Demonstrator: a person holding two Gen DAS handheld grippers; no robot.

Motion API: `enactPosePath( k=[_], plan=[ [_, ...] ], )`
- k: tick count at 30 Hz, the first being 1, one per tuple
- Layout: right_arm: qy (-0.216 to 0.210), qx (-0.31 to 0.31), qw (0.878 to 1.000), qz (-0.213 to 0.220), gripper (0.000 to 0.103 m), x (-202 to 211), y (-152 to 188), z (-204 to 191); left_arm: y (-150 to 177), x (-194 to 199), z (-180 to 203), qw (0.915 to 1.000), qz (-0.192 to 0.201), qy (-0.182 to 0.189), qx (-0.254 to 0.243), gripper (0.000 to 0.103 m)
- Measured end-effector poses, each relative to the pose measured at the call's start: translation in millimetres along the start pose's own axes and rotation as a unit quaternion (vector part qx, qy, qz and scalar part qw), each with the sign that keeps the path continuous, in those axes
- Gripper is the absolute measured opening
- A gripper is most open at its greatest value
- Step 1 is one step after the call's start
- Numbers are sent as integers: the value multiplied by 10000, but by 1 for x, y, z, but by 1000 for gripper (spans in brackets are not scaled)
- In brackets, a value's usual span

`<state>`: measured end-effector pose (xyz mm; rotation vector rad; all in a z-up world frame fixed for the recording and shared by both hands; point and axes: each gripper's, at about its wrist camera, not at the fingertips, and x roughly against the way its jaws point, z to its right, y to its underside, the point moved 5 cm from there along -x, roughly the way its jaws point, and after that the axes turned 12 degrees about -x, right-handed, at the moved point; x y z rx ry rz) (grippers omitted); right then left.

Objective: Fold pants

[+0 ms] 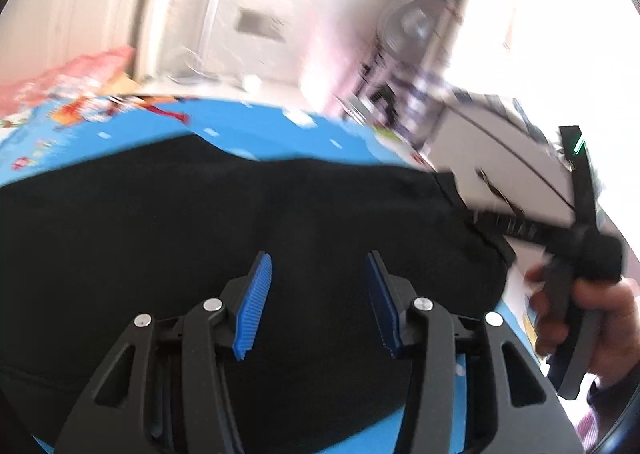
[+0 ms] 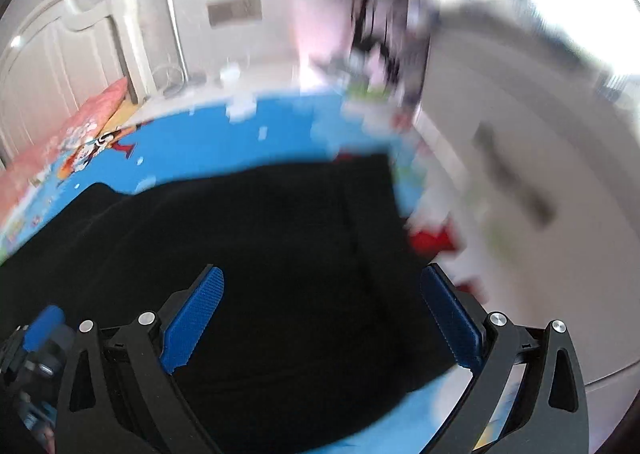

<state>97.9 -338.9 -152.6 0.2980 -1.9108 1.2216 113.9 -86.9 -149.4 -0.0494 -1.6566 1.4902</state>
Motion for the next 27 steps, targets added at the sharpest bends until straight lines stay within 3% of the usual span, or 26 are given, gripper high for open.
enactPosePath(
  k=[3, 5, 8, 9, 10, 11, 12, 15, 18, 20, 21, 22, 24, 25, 27],
  plan=[
    [936, 389, 9948, -111, 97, -27, 13, 6, 2, 23, -45, 9975, 145, -692, 58, 50],
    [990, 626, 9931, 58, 97, -28, 17, 4, 10, 34, -75, 9927, 30, -1205, -68, 52],
    [972, 571, 9936, -10, 98, -29, 15, 7, 41, 56, -142, 9707, -391, -2352, -295, 58],
    [983, 555, 9936, -19, 99, -30, 15, 8, 51, 57, -160, 9661, -609, -2488, -315, 60],
    [1007, 529, 9935, -2, 99, -31, 15, 9, 61, 57, -178, 9627, -848, -2549, -322, 62],
    [985, 497, 9939, 4, 99, -31, 16, 11, 72, 60, -196, 9603, -1030, -2575, -295, 72],
    [972, 474, 9941, 8, 99, -30, 16, 11, 79, 75, -218, 9649, -877, -2472, -101, 75],
    [1011, 466, 9938, 45, 99, -31, 17, 8, 91, 106, -263, 9543, -886, -2851, 148, 75],
    [1077, 491, 9929, 88, 99, -30, 18, 5, 116, 136, -325, 9555, -768, -2729, 814, 79],
    [1179, 513, 9917, 34, 99, -28, 17, 2, 122, 151, -348, 9547, -725, -2725, 948, 80],
    [1254, 507, 9908, 7, 99, -26, 16, 1, 127, 163, -367, 9502, -695, -2869, 1004, 80],
    [1408, 479, 9889, 70, 99, -20, 12, -3, 131, 173, -385, 9424, -731, -3088, 1060, 77],
    [1451, 493, 9875, 379, 99, -7, 6, -17, 135, 189, -414, 9464, -548, -2912, 1289, 62],
    [1305, 558, 9886, 508, 99, 1, 4, -30, 134, 194, -420, 9471, -534, -2834, 1408, 51],
    [638, 827, 9920, 715, 99, 19, 1, -79, 123, 202, -422, 9445, -562, -2904, 1430, 49]
  ],
)
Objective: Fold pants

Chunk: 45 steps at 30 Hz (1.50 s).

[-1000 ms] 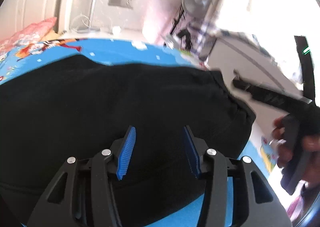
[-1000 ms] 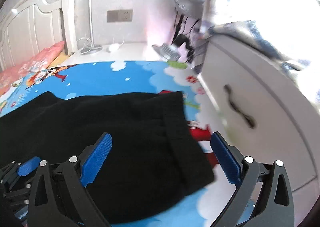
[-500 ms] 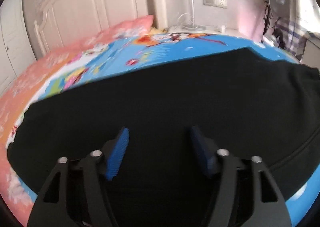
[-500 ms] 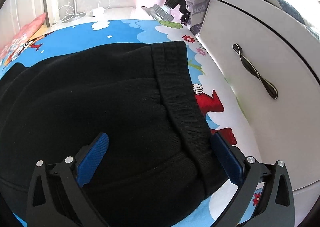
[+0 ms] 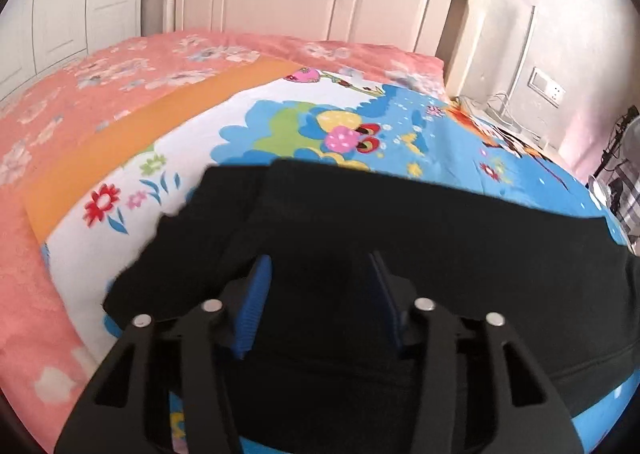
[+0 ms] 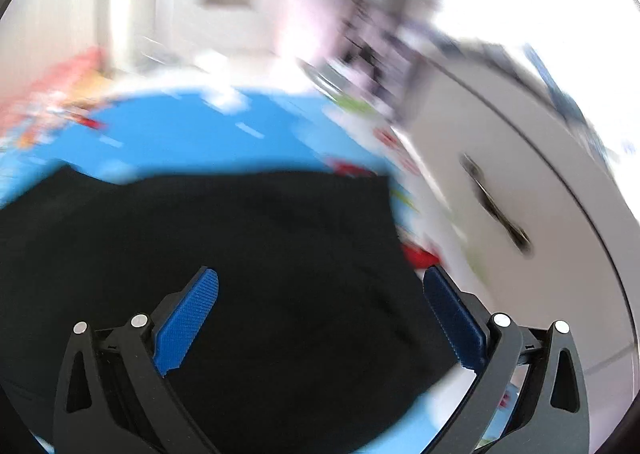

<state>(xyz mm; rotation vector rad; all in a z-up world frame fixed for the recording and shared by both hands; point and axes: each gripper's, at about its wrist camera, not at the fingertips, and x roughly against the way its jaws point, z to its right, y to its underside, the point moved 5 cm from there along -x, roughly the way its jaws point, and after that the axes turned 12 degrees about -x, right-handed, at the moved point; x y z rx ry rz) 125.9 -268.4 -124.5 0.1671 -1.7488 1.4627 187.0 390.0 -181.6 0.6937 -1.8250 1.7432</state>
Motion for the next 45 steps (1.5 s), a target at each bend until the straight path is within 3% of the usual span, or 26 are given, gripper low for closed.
enactPosePath(
  k=[2, 3, 4, 8, 11, 13, 15, 16, 17, 19, 22, 24, 25, 27, 29, 32, 35, 37, 38, 39, 43, 45],
  plan=[
    [-900, 292, 9954, 132, 99, 21, -7, -58, -15, 13, 8, 9990, 247, -318, -172, 59],
    [-1330, 465, 9899, 153, 99, 30, -8, -88, -23, 16, 16, 9988, 331, -284, -217, 60],
    [-1892, 740, 9790, 130, 99, 41, -5, -132, -29, 18, 22, 9988, 405, -155, -228, 60],
    [-3137, 1417, 9383, -328, 99, 58, 22, -262, -49, -10, 25, 9996, 203, 2, -199, 60],
    [-3408, 1764, 9188, -922, 99, 53, 58, -346, -43, -59, 1, 9966, -595, -441, -372, 53],
    [-3517, 1842, 9086, -1298, 99, 50, 81, -381, -44, -64, -4, 9937, -675, -590, -669, 49],
    [-3396, 1935, 9096, -1410, 99, 45, 95, -397, -47, -65, -19, 9845, -844, -1275, -858, 65],
    [-3319, 1988, 9105, -1461, 99, 41, 104, -403, -48, -63, -31, 9848, -807, -1387, -660, 70],
    [-3206, 2054, 9125, -1497, 99, 39, 114, -407, -48, -56, -44, 9905, -764, -1128, -173, 69],
    [-3006, 2239, 9165, -1399, 99, 38, 125, -407, -51, -34, -46, 9944, -428, -930, 245, 66],
    [-2807, 2466, 9184, -1299, 99, 40, 128, -409, -56, -11, -14, 9980, 40, -602, -211, 66],
    [-2737, 2504, 9205, -1228, 99, 39, 130, -410, -50, -15, 0, 9987, 25, -390, -340, 68],
    [-2734, 2497, 9211, -1207, 99, 39, 131, -409, -42, -26, 5, 9981, -161, -416, -414, 68],
    [-2750, 2489, 9207, -1215, 99, 36, 130, -409, -20, -51, -3, 9940, -651, -806, -362, 69],
    [-2746, 2499, 9207, -1203, 99, 36, 131, -408, -13, -50, -10, 9965, -427, -711, -130, 69],
    [-2752, 2497, 9206, -1200, 99, 36, 130, -409, -12, -22, -15, 9941, -223, -1056, 115, 68],
    [-2764, 2476, 9209, -1194, 99, 36, 130, -408, -1, 17, -13, 9950, 190, -934, 293, 67],
    [-2766, 2468, 9212, -1185, 99, 36, 130, -408, 25, 25, -21, 9931, 68, -1097, 420, 68],
    [-2765, 2467, 9213, -1178, 99, 36, 131, -408, 37, 20, -28, 9922, -101, -1139, 487, 73],
    [-2768, 2464, 9213, -1175, 99, 36, 131, -408, 49, 14, -34, 9932, -131, -1006, 569, 74],
    [-2774, 2411, 9224, -1186, 99, 38, 130, -405, 46, 17, -30, 9920, -129, -1179, 427, 77],
    [-2603, 2227, 9322, -1168, 99, 42, 130, -395, 45, 11, -33, 9913, -135, -1223, 466, 80]
  ],
)
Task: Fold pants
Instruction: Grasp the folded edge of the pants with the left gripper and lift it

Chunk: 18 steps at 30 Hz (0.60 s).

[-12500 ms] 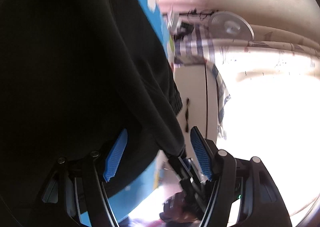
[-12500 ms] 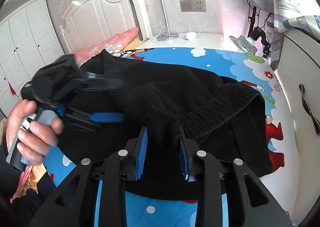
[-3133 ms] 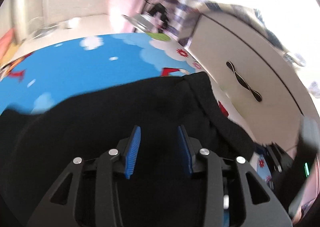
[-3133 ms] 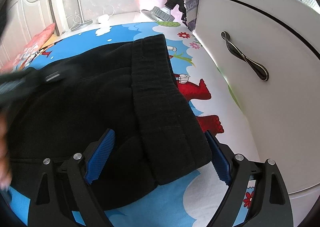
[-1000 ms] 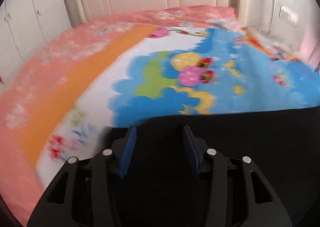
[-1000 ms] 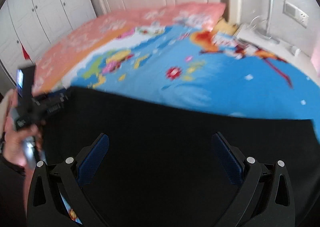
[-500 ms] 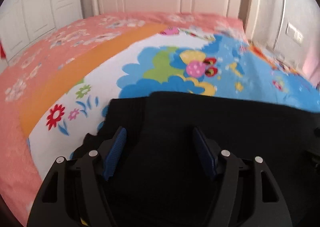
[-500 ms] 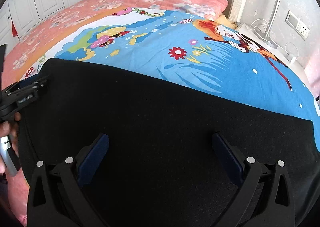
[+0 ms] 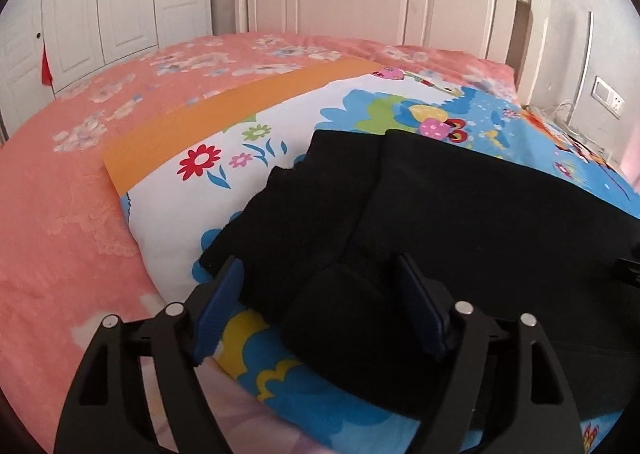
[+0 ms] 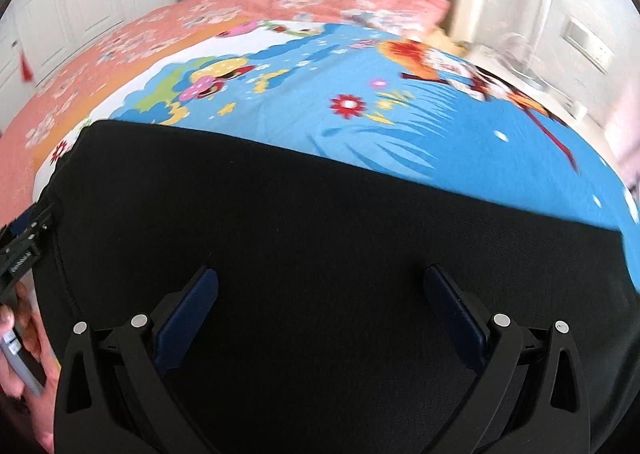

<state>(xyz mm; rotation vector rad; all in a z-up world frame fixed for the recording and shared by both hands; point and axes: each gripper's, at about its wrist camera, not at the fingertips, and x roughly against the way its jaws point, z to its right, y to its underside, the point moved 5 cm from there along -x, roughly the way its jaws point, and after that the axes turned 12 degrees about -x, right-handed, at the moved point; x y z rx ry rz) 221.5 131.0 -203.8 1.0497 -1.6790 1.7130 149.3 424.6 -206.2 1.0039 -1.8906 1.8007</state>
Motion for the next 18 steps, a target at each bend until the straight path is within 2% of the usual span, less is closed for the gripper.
enactPosePath(
  k=[1, 3, 5, 6, 7, 10, 12, 13, 16, 18],
  plan=[
    [39, -118, 9999, 4, 99, 6, 5, 3, 1, -3, -2, 10000, 31, 28, 64, 82],
    [-330, -252, 9991, 39, 99, 25, 26, 3, 3, -3, -3, 9999, 81, 32, 90, 82],
    [-252, 28, 9997, -14, 99, 29, 45, 0, 1, 0, -3, 9999, -49, -134, 67, 81],
    [-141, 203, 9997, 33, 99, 29, 54, -1, -3, 5, 0, 9997, -106, -202, 83, 78],
    [-171, 213, 9995, 188, 99, 32, 57, 1, -10, 13, 5, 9998, -19, -174, 41, 67],
    [-227, 127, 9996, 148, 99, 31, 58, 2, -43, 42, 40, 9973, 463, 253, -517, 66],
    [-217, 124, 9996, 131, 99, 31, 56, 2, -62, 42, 67, 9923, 528, 675, -894, 67],
    [-221, 135, 9996, 139, 99, 31, 57, 2, -69, 36, 79, 9896, 468, 803, -1094, 68],
    [-232, 159, 9994, 192, 99, 30, 58, 2, -84, 3, 107, 9817, 200, 698, -1760, 68],
    [-243, 167, 9993, 214, 99, 32, 59, 3, -86, -29, 115, 9739, -277, 970, -2034, 67]
  ],
)
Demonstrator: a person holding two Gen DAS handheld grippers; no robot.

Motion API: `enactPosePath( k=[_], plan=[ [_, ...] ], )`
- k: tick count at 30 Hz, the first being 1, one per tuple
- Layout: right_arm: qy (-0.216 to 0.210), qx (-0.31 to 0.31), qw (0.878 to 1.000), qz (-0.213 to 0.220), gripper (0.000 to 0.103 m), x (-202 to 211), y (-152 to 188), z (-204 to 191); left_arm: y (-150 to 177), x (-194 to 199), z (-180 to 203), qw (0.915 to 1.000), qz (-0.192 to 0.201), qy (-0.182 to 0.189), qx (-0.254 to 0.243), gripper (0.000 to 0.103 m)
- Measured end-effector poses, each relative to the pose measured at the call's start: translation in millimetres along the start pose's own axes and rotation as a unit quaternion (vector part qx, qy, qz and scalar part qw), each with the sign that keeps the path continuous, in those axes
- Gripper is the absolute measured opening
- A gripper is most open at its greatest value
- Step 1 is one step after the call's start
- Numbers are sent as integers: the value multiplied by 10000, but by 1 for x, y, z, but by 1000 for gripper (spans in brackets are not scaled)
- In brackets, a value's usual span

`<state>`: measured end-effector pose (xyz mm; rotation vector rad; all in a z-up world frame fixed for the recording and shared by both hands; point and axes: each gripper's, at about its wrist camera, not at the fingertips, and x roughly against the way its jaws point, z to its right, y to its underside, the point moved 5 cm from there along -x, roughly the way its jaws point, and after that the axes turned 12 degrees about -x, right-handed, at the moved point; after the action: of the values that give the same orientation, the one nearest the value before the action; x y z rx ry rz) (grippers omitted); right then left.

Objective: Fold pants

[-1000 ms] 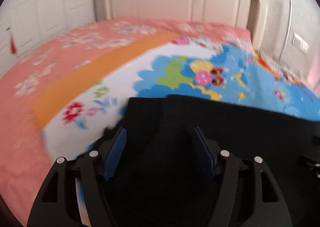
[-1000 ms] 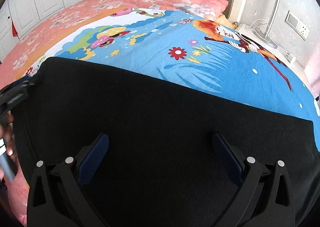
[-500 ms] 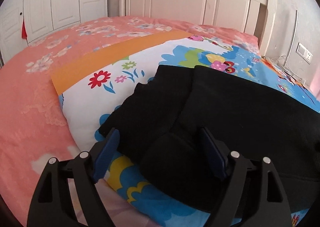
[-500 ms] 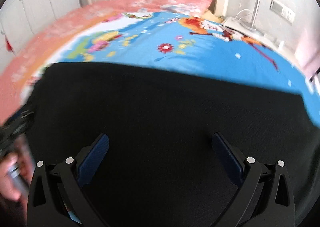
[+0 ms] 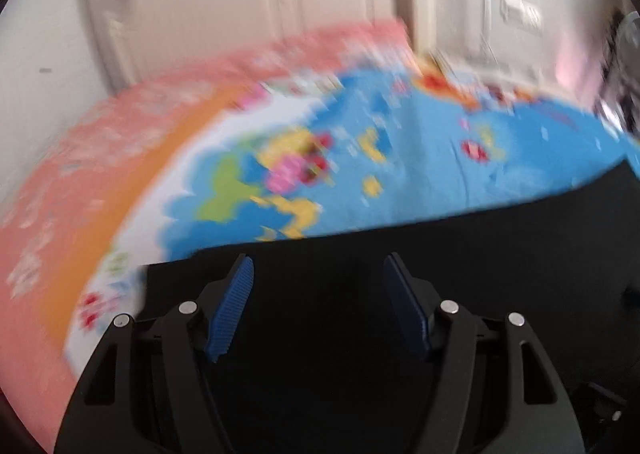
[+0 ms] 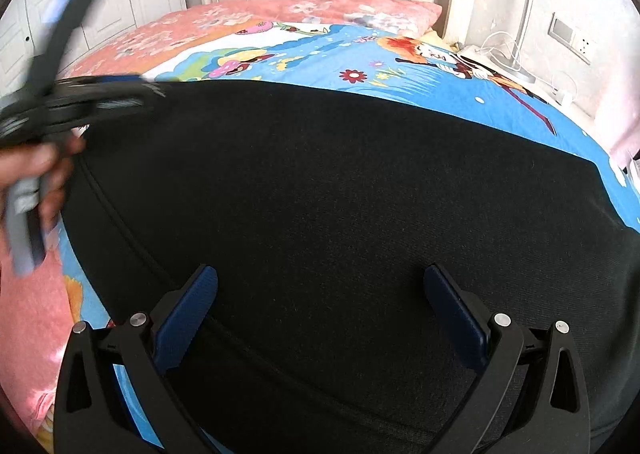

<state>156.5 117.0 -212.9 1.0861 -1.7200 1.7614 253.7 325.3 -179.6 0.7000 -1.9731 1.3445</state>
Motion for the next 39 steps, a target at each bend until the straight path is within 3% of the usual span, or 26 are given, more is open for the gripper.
enactPosePath(
  k=[2, 3, 5, 6, 7, 8, 9, 11, 14, 16, 17, 19, 22, 23, 25, 26, 27, 28, 29, 32, 34, 37, 39],
  plan=[
    [-14, 7, 10000, -19, 99, 1, 0, 1, 5, -21, -22, 9989, -380, -276, 56, 67],
    [-19, 11, 10000, -34, 99, 1, 0, 1, 7, -22, -40, 9987, -335, -151, 367, 67],
    [-19, 5, 10000, -35, 99, 1, 0, 1, 12, -17, -64, 9957, -319, -42, 873, 31],
    [-17, 4, 10000, -32, 99, 1, 0, 1, 13, -8, -69, 9947, -312, -161, 961, 31],
    [-12, -3, 10000, -22, 99, 1, 0, 1, 11, 3, -67, 9948, -214, -286, 958, 43],
    [-15, 1, 10000, -1, 99, 1, 0, 2, 10, 19, -61, 9945, -17, -467, 936, 62],
    [-25, 5, 10000, 18, 99, 2, 0, 2, 5, 40, -42, 9951, 370, -270, 874, 66],
    [-41, 4, 10000, 44, 99, 3, 1, 2, 2, 56, 4, 9954, 604, 349, 660, 67],
    [-89, 12, 9999, 47, 99, 3, 1, 3, 6, 52, 59, 9968, 486, 566, 281, 67],
    [-136, 40, 9999, 30, 99, 4, 2, 4, 18, 42, 85, 9967, 336, 674, 304, 67],
    [-148, 48, 9999, 19, 99, 5, 2, 4, 26, 38, 87, 9966, 263, 643, 445, 67],
    [-178, 63, 9998, 23, 99, 5, 3, 4, 41, 43, 79, 9934, 500, 535, 882, 67],
    [-190, 63, 9998, 55, 99, 6, 3, 4, 72, 49, 53, 9902, 366, -240, 1326, 81],
    [-190, 62, 9998, 56, 99, 6, 3, 4, 87, 53, 40, 9845, 522, -130, 1670, 78],
    [-189, 65, 9998, 67, 99, 6, 4, 3, 96, 61, 32, 9820, 648, -56, 1774, 65],
    [-192, 65, 9998, 70, 99, 7, 4, 3, 97, 63, 30, 9839, 612, -155, 1673, 65],
    [-193, 65, 9998, 69, 99, 6, 4, 4, 97, 68, 24, 9840, 540, -508, 1620, 67],
    [-192, 64, 9998, 73, 99, 6, 4, 4, 100, 73, 17, 9804, 495, -810, 1726, 75],
    [-192, 65, 9998, 73, 99, 6, 4, 4, 102, 77, 10, 9751, 543, -902, 1952, 75],
    [-196, 67, 9998, 74, 99, 6, 4, 5, 113, 70, -14, 9603, 519, -616, 2670, 75],
    [-198, 68, 9998, 72, 99, 6, 4, 5, 120, 62, -23, 9555, 372, -638, 2855, 70],
    [-194, 65, 9998, 76, 99, 6, 4, 4, 132, 84, -33, 9430, 559, -789, 3184, 69],
    [-189, 60, 9998, 83, 99, 6, 3, 4, 145, 97, -52, 9226, 505, -1263, 3609, 70]
  ],
)
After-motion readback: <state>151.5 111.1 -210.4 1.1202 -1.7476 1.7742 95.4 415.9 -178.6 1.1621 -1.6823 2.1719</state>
